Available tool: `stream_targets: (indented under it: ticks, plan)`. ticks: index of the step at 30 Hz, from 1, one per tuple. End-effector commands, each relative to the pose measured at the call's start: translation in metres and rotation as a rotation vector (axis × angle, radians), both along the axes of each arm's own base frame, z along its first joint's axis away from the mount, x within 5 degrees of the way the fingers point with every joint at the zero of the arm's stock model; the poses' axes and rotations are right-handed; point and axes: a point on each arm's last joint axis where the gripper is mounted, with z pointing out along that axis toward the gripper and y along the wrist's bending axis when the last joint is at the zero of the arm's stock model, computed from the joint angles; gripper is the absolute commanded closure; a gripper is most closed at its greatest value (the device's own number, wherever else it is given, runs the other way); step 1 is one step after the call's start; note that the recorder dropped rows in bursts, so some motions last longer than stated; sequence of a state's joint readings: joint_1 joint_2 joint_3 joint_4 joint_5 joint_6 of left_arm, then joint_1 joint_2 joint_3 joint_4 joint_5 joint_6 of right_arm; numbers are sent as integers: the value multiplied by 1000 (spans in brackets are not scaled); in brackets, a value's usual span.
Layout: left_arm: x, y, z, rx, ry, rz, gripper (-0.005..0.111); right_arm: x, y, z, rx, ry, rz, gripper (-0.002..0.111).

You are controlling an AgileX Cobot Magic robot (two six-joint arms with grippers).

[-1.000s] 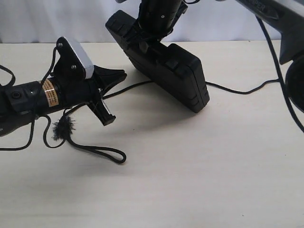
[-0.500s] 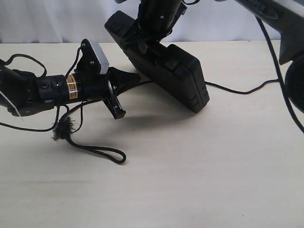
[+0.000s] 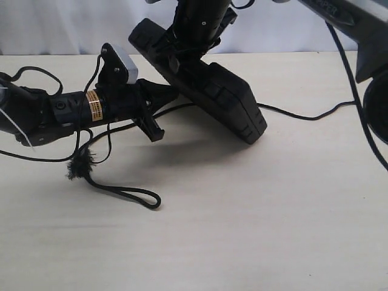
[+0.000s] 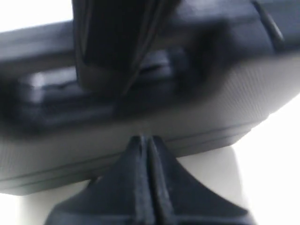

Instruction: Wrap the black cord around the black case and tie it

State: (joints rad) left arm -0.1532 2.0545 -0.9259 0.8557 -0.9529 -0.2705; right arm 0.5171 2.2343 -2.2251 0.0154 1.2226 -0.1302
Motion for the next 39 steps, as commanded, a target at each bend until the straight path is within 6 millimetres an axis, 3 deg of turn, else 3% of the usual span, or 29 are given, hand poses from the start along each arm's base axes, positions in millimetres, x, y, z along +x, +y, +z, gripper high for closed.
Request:
stream_targets:
  ticks: [1,4,10,15,21,25,31,34,39]
  plan:
    - [2,-1,2,-26,14,16,107,-3,-3,11,12,-18,0,50]
    - [2,-1,2,-37,27,20,107,-7,-5,23,24,-40,2,48]
    - [2,-1,2,-37,27,20,107,-25,-16,70,59,-131,7,48]
    - [2,-1,2,-38,28,20,107,-44,-31,80,3,-139,27,48]
    - [2,-1,2,-40,30,17,107,-64,-62,63,-252,-132,69,48]
    - [2,-1,2,-81,72,34,107,-89,-85,51,-372,-116,83,48]
    - [2,-1,2,-118,108,52,107,-125,-100,35,-316,-263,184,48]
    - [5,0,4,-138,131,71,107,-146,-108,19,-265,-346,229,48]
    - [15,-3,9,-126,200,67,107,-165,-107,-9,-117,-547,297,48]
